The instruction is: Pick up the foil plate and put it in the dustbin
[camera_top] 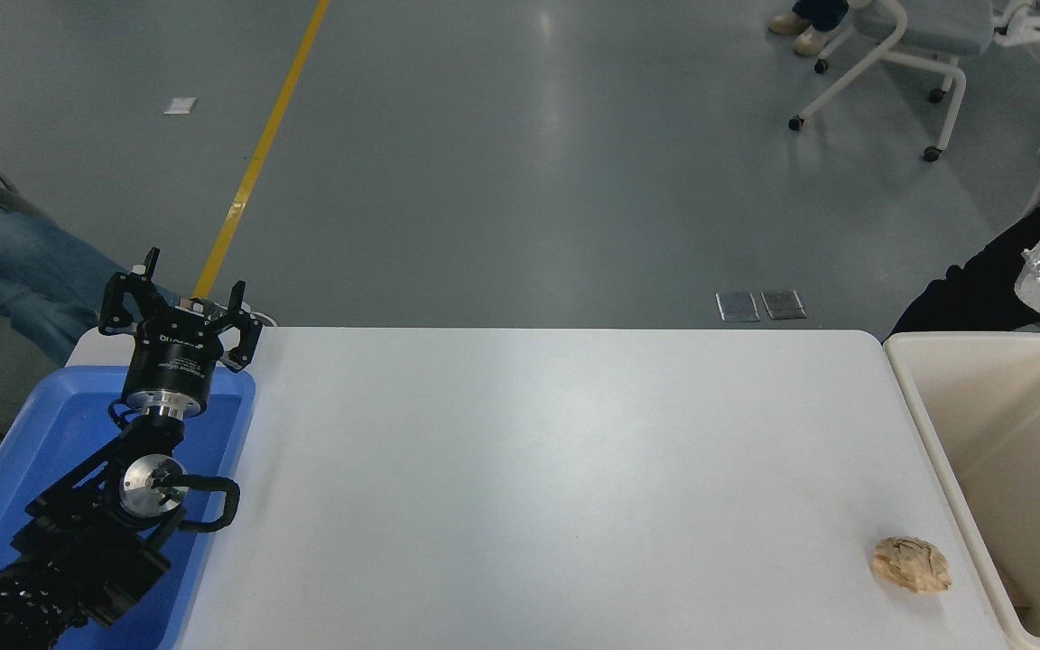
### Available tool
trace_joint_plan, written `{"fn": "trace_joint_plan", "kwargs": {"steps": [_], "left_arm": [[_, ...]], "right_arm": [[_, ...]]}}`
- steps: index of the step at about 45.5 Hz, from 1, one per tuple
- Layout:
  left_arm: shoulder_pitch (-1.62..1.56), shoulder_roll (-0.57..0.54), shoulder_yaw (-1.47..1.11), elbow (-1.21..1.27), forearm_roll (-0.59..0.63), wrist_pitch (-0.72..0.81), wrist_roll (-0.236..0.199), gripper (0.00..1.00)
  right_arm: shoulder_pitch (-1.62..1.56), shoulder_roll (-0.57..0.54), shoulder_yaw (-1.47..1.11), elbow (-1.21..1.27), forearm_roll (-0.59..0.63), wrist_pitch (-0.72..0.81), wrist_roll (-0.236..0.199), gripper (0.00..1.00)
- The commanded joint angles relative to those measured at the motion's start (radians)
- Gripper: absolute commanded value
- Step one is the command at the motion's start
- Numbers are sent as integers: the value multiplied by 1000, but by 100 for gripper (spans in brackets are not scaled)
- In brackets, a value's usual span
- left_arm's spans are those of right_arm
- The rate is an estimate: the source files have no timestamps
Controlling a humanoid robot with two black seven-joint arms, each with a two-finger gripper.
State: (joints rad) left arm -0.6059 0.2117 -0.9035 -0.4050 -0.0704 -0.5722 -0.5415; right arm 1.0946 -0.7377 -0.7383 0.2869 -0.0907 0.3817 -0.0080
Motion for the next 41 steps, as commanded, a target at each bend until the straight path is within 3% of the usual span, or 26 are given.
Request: {"fn": "trace_joint_plan", "kwargs": {"steps": [1,18,23,28,35,37,41], "left_arm": [[0,0,0,0,0,0,0,99],[0,0,0,2,0,0,0,99],[0,0,0,0,0,0,0,99],[0,0,0,0,0,0,0,99],[0,0,0,0,0,0,0,99],[0,0,0,0,0,0,0,99],[0,0,0,0,0,0,0,99]], "right_arm": [[-266,121,83,-233,130,-18,-9,0],[-404,159,157,-239,160,-104,-15,2],[-420,164,172,-239,161,-132,-20,42],[-426,166,174,-239,161,-139,-20,54],[-423,166,172,-238,163,-149,-18,84],[-417,166,172,-238,163,-165,-18,97],[-386,169,171,-233,163,-176,-18,100]]}}
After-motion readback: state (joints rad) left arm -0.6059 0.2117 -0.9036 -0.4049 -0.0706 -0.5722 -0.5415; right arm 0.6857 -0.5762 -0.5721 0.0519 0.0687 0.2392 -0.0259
